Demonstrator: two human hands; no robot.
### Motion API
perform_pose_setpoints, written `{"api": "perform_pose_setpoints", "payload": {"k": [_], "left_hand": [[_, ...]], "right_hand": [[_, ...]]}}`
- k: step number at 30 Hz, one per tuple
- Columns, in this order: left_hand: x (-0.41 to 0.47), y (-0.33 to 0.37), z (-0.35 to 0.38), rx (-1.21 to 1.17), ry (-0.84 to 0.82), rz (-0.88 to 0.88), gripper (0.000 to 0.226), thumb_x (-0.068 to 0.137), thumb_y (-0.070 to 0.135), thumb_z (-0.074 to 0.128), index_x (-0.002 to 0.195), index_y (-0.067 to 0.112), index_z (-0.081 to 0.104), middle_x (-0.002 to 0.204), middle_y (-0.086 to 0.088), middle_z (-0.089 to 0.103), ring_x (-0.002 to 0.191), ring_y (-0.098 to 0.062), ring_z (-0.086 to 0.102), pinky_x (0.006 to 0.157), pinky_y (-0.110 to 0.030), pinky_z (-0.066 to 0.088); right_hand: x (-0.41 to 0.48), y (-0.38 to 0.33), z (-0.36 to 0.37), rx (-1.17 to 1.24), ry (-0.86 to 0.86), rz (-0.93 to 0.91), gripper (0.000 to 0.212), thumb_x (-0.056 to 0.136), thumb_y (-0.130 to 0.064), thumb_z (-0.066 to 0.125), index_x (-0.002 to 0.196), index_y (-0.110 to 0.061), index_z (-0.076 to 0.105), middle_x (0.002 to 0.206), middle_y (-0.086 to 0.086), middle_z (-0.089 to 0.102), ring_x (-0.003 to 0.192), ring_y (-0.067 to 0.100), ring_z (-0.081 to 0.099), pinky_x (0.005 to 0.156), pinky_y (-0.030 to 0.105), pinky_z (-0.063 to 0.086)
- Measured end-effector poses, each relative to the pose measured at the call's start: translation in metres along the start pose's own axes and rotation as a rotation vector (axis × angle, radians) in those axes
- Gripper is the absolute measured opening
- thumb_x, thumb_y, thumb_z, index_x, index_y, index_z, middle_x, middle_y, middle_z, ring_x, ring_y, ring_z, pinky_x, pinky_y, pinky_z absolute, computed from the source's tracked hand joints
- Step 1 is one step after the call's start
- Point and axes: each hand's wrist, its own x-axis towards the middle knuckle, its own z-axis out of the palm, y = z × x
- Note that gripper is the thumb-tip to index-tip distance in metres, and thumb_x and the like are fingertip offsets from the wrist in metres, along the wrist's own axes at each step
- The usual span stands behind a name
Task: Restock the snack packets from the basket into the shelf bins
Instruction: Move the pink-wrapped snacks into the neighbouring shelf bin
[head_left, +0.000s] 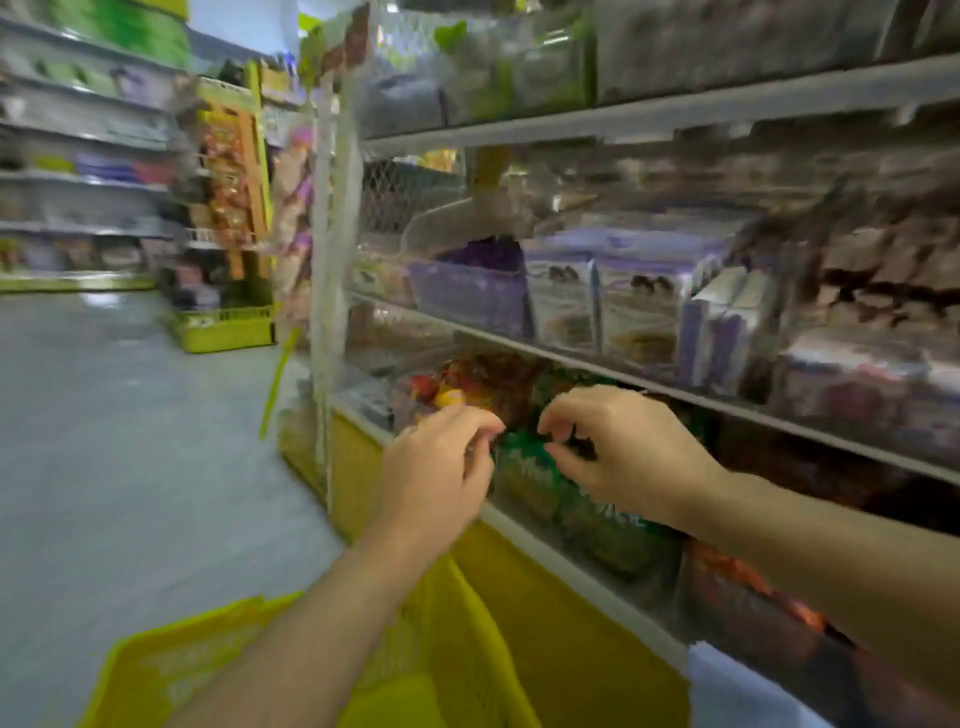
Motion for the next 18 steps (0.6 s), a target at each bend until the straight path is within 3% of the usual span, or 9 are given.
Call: {"api": "perform_pose_setpoints", "payload": {"k": [5,9,15,18], "left_hand": [[-0.087,-0.094,-0.03,0.155,-0.119,-0.242,0.017,0.088,0.017,0.059,0.101,0.025,0.067,0.098,0.008,0.068,0.088,-0.014,0.064,0.075,-0.032,0.048],[-0.151,-0.175,-0.05,0.25,-0.334,-0.547,0.023,0.091,0.021,0.053,0.11,0.027,0.064,0.107,0.006,0.066,0.098,-0.017,0.062,0.083,-0.037,0.049],[-0.254,-0.253,-0.037,0.249,-0.855,-0.927,0.047,0.092,0.03,0.059,0.136,0.022,0.047,0.139,-0.004,0.049,0.123,-0.02,0.05,0.099,-0.03,0.041],[-0.292,-0.268,-0.025,0.216,-1.086,-1.07,0.062,0.087,0.04,0.065,0.142,0.026,0.039,0.147,-0.002,0.04,0.127,-0.022,0.045,0.094,-0.03,0.04]], "right_hand": [[0.026,-0.066,0.123,0.126,-0.234,-0.113,0.022,0.089,-0.034,0.054,0.11,-0.032,0.061,0.103,-0.014,0.063,0.102,0.011,0.057,0.08,0.028,0.043],[0.036,-0.119,0.219,0.264,-0.456,-0.143,0.024,0.088,-0.034,0.055,0.111,-0.031,0.06,0.106,-0.011,0.064,0.103,0.016,0.06,0.078,0.03,0.045],[0.019,-0.184,0.357,0.451,-0.941,-0.183,0.051,0.087,-0.032,0.065,0.133,-0.021,0.048,0.127,0.004,0.058,0.11,0.021,0.057,0.083,0.027,0.042],[-0.002,-0.202,0.409,0.586,-1.173,-0.107,0.064,0.087,-0.033,0.067,0.142,-0.019,0.037,0.14,0.007,0.047,0.117,0.024,0.054,0.08,0.027,0.041]]}}
